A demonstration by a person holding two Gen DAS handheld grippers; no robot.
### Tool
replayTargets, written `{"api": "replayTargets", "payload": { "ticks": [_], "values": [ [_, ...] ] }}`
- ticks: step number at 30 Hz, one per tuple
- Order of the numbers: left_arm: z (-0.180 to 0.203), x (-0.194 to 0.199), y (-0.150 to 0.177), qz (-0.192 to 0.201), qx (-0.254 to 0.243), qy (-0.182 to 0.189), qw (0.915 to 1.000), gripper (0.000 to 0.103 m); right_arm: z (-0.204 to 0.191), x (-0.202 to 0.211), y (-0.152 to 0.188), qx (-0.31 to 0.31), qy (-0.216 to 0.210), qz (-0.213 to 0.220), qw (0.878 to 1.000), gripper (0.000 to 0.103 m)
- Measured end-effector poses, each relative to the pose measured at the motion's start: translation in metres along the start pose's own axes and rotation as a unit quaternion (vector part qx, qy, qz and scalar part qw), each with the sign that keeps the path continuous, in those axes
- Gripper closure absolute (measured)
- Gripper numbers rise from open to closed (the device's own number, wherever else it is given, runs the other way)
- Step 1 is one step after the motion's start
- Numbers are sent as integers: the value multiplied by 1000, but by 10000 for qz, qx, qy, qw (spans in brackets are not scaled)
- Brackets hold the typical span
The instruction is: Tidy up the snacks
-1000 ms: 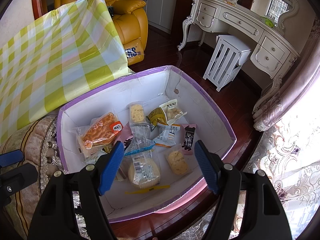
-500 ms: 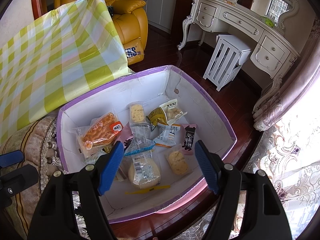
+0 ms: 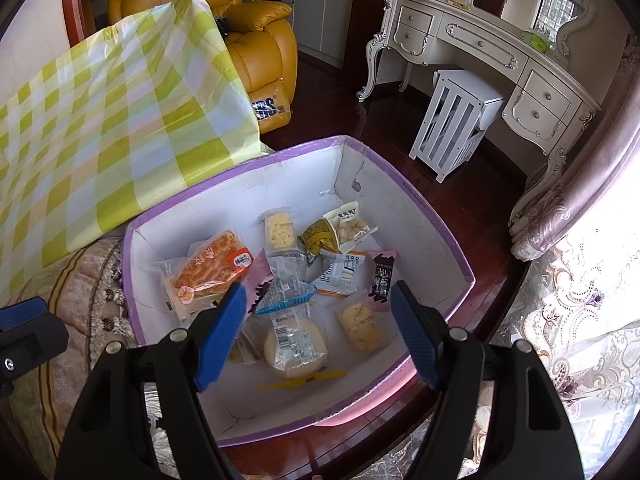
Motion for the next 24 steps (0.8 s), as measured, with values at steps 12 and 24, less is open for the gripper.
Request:
{"api": "replayTargets", "payload": {
  "ticks": [12, 24],
  "values": [
    [-213, 151, 73, 971, 1390, -2769, 9458, 4, -227, 54, 20, 1356, -2051, -214, 9691, 23],
    [-264, 162, 129, 854, 1637, -2829, 9412, 4, -299, 40, 77, 1953, -1803, -282, 9636, 5]
  ]
}}
Point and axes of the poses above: each gripper's, at about its wrist camera, not at the fingertips, and x roughly against the way its jaws point, z to its right, y to its underside, the point moved 8 cm from there along -x, roughly the way its jaws point, and after that the axes turned 3 degrees about -x, right-handed, at the moved point
